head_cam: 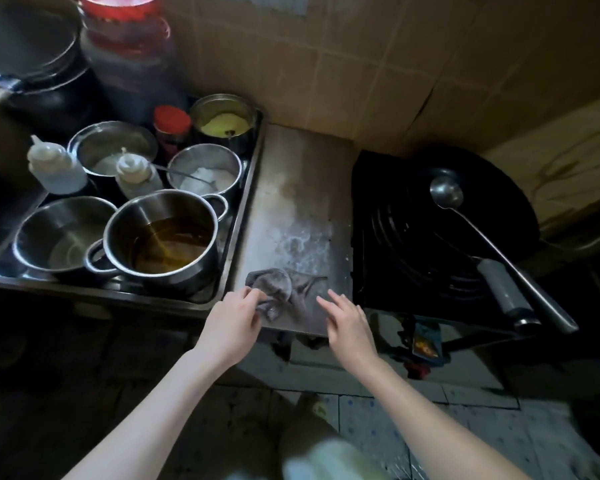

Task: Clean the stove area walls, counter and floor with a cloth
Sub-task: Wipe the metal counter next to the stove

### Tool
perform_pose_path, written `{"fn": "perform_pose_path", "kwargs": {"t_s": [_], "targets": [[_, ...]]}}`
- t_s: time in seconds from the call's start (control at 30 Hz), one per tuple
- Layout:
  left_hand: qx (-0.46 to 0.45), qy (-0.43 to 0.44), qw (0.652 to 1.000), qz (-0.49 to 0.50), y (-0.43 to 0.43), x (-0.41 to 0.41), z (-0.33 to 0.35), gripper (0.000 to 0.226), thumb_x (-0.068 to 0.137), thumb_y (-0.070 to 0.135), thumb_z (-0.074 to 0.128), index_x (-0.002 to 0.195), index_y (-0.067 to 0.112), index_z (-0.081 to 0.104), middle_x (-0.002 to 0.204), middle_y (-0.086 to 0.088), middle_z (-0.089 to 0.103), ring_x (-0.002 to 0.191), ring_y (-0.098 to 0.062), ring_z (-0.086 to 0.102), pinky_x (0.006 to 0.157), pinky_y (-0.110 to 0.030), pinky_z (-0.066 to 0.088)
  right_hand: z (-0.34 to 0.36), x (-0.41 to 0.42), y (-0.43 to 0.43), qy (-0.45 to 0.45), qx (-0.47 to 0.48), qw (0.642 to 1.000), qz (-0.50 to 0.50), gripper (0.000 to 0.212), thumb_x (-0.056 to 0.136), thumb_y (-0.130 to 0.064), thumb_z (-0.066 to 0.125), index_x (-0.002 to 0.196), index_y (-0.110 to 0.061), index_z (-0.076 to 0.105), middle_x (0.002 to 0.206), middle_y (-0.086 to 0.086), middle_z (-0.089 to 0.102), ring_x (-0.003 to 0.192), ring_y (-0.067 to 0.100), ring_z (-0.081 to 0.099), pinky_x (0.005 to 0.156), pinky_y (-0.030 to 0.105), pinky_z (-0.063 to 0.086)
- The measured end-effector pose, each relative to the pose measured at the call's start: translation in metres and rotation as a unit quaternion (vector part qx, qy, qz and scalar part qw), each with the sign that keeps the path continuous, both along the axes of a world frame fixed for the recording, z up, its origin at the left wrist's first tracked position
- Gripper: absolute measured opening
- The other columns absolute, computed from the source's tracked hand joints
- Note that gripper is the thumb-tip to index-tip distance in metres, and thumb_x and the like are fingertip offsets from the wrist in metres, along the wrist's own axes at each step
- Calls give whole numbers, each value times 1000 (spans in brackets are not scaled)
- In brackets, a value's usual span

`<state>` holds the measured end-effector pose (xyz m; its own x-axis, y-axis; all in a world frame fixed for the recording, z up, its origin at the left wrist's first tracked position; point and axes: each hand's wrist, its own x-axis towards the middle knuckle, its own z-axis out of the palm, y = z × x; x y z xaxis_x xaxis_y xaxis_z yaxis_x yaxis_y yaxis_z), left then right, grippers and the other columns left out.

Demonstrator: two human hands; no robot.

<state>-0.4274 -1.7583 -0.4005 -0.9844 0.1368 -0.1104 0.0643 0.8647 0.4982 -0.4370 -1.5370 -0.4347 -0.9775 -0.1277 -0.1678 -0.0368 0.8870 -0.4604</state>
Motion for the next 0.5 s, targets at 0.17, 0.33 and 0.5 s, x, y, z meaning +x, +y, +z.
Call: {"fn": "perform_pose_path", "kwargs": {"t_s": [0.17,0.33,0.5], "targets": [[-1,7,998,-60,25,-10,1,30,86,11,52,115,17,56,114,-4,55,97,-29,55,73,-37,46,6,17,28,-2,9,998,-63,47,96,-10,44,139,-29,42,151,-7,33,141,12,24,117,33,13],[-16,12,993,-115,62,-20,5,29,90,14,49,119,17,53,119,-4,52,100,-28,52,78,-39,46,11,34,62,5,28,995,-91,46,97,-13,43,141,-29,39,151,-7,32,141,11,23,117,31,11],[-37,24,982,-183,114,-28,13,34,91,15,48,125,18,50,123,-4,51,106,-28,50,82,-38,45,13,52,107,12,31,989,-144,45,99,-14,40,141,-29,39,152,-7,31,141,11,23,117,31,13]]}}
